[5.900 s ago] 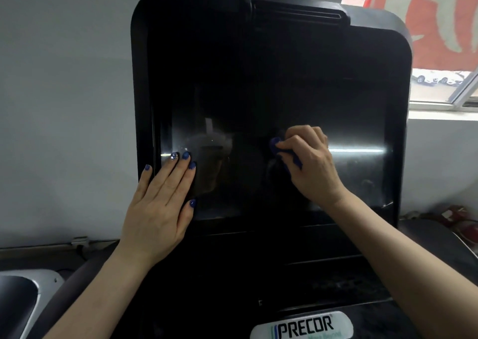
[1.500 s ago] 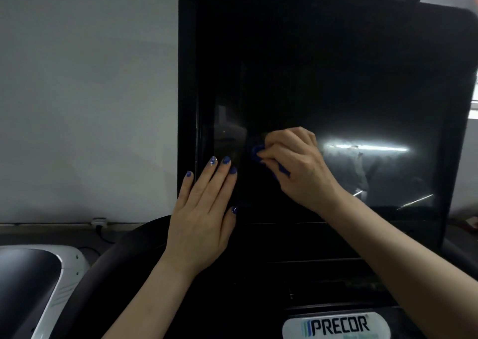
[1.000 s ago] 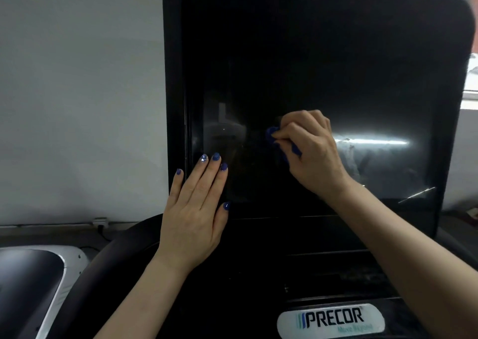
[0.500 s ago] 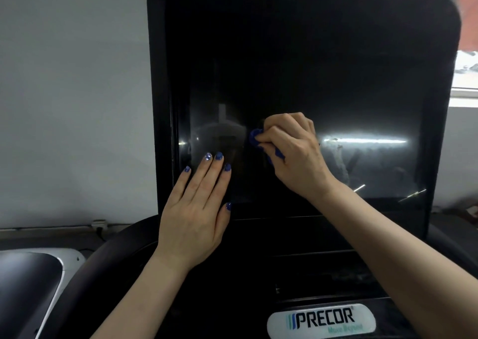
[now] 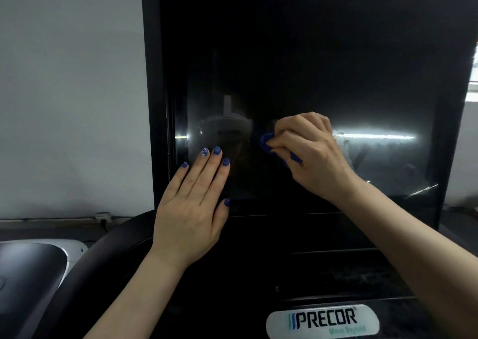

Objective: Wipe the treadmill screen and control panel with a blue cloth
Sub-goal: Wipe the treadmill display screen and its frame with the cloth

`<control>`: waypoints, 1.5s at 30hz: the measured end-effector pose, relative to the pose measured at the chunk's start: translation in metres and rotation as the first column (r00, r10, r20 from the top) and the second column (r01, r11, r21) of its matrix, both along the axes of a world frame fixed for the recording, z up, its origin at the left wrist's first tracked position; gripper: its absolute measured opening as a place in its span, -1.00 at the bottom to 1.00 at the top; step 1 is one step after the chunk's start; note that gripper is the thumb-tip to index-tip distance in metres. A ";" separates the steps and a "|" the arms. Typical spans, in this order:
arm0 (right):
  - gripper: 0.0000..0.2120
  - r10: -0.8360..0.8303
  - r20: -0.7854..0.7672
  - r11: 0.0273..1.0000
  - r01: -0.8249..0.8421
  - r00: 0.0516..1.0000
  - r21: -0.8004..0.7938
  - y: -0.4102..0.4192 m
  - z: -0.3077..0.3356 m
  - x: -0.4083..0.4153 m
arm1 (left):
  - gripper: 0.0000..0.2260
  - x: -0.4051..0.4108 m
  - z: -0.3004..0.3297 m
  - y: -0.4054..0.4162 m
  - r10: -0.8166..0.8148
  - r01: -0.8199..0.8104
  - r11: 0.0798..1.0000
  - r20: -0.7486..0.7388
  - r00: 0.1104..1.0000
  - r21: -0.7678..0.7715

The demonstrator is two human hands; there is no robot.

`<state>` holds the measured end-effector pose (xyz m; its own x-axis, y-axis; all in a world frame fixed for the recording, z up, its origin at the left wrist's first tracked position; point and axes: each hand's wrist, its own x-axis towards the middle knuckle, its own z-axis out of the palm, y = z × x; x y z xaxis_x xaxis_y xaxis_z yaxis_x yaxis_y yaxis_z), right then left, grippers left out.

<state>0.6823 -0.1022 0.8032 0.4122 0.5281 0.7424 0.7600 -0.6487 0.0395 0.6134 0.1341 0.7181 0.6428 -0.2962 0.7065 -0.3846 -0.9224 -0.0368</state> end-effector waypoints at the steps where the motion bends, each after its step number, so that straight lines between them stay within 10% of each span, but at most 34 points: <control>1: -0.95 -0.014 0.000 1.000 0.014 1.000 0.014 -0.005 0.001 0.000 | -0.54 0.000 0.000 0.000 0.001 -0.001 1.000 0.003 1.000 0.000; 22: -0.96 -0.126 0.005 0.973 0.123 0.992 0.195 -0.027 0.006 0.008 | -0.54 0.001 0.000 -0.003 0.013 -0.014 1.000 0.023 1.000 0.015; 45: -0.96 -0.045 -0.021 0.998 0.046 0.999 0.049 -0.072 0.002 0.002 | -0.53 0.018 0.016 -0.068 -0.098 0.098 0.995 -0.072 0.993 -0.008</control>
